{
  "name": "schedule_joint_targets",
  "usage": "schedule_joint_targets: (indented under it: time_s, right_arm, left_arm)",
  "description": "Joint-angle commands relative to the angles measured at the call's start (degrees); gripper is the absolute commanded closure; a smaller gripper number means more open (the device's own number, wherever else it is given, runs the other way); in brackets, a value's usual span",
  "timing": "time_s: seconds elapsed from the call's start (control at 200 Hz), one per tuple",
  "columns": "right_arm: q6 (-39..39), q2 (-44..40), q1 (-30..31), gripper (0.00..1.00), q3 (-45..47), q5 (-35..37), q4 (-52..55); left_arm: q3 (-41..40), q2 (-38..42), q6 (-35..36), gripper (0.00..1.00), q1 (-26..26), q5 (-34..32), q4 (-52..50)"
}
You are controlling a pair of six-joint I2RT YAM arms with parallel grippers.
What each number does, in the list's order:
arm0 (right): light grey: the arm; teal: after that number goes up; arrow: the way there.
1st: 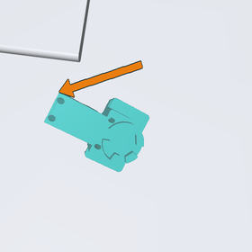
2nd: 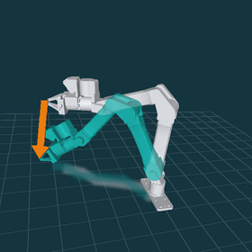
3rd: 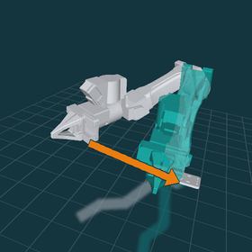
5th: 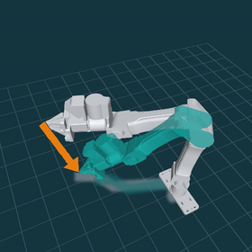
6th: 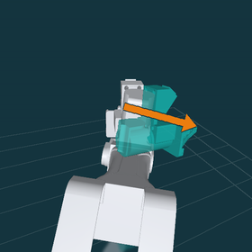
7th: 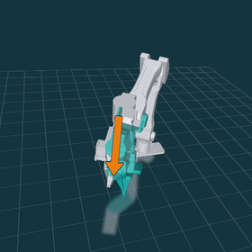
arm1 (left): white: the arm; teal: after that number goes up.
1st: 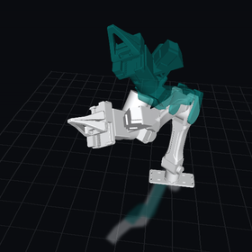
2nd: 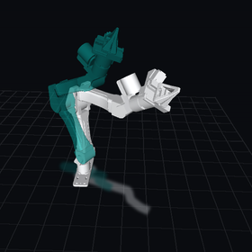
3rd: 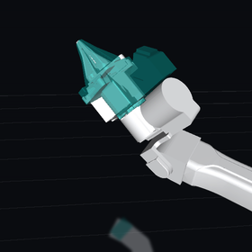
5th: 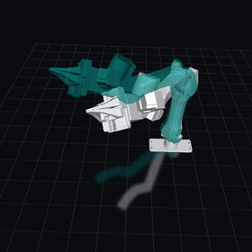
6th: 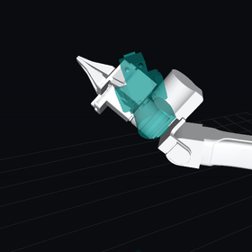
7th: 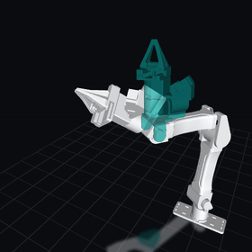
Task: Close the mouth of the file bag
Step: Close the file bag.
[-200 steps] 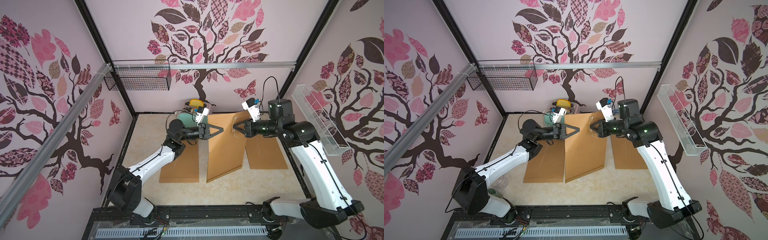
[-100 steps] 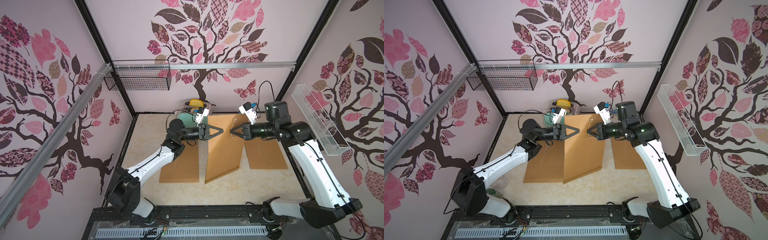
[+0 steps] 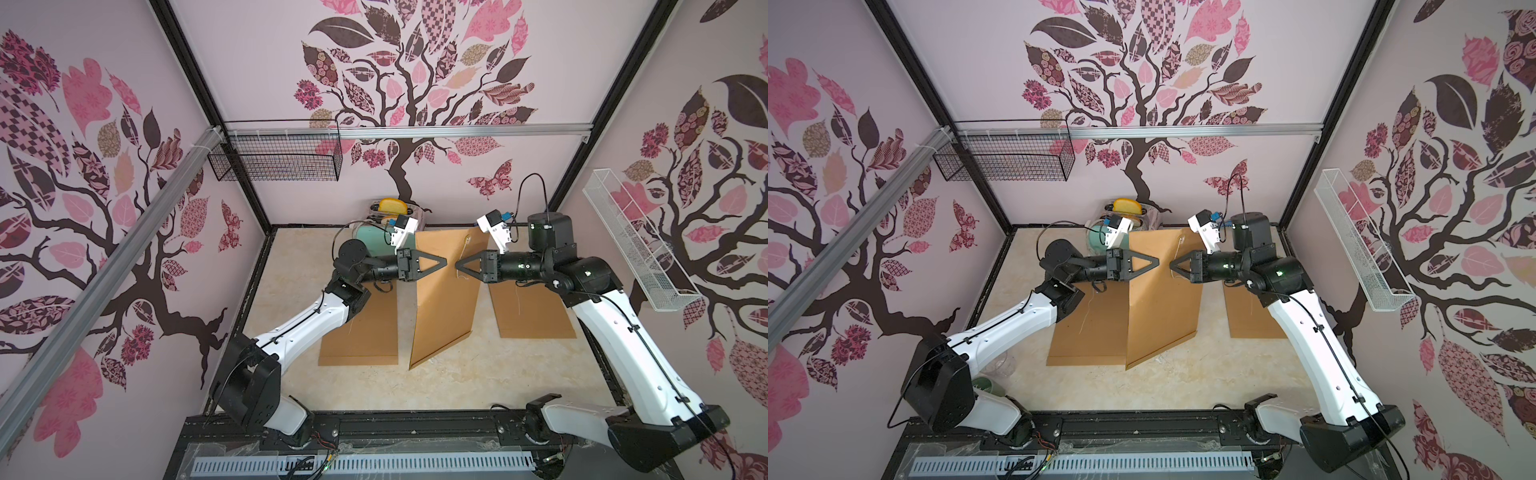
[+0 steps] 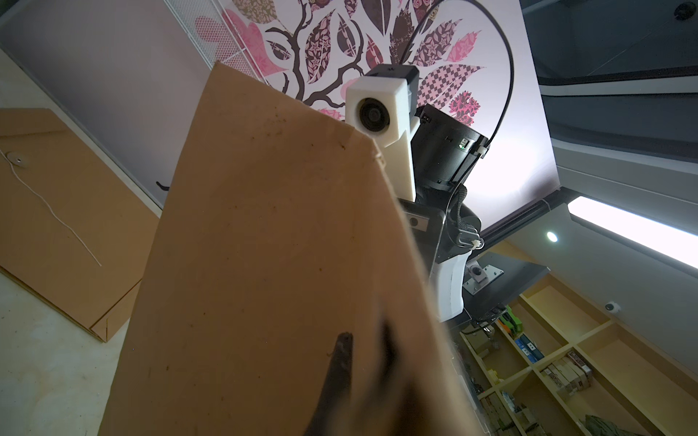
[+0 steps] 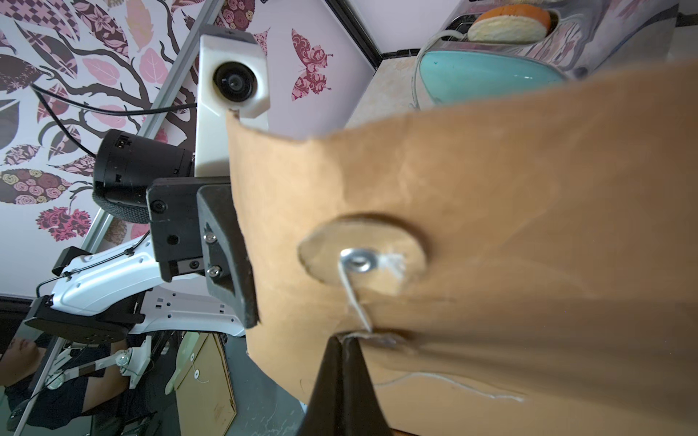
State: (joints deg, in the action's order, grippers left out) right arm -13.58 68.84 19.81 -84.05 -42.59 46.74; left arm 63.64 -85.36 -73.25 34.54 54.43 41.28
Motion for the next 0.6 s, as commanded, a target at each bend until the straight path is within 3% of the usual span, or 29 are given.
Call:
schedule_joint_targets:
  time_s: [0.0,0.215,0.595]
  right_arm:
    - [-2.94,-1.76,1.10,1.00,2.52,-0.46,-6.10]
    - [-1.26,-2.35,1.12,1.00,0.88,2.77,-3.42]
    - [3.08,1.54,1.13,1.00,-12.37,14.46,18.63]
  left_arm:
    - [0.35,0.45,-0.59,1.00,0.87,-0.65,4.07]
    - [0.66,0.02,0.19,1.00,1.98,-0.02,3.17]
    - [0.70,0.11,3.07,1.00,2.13,-0.98,-0.40]
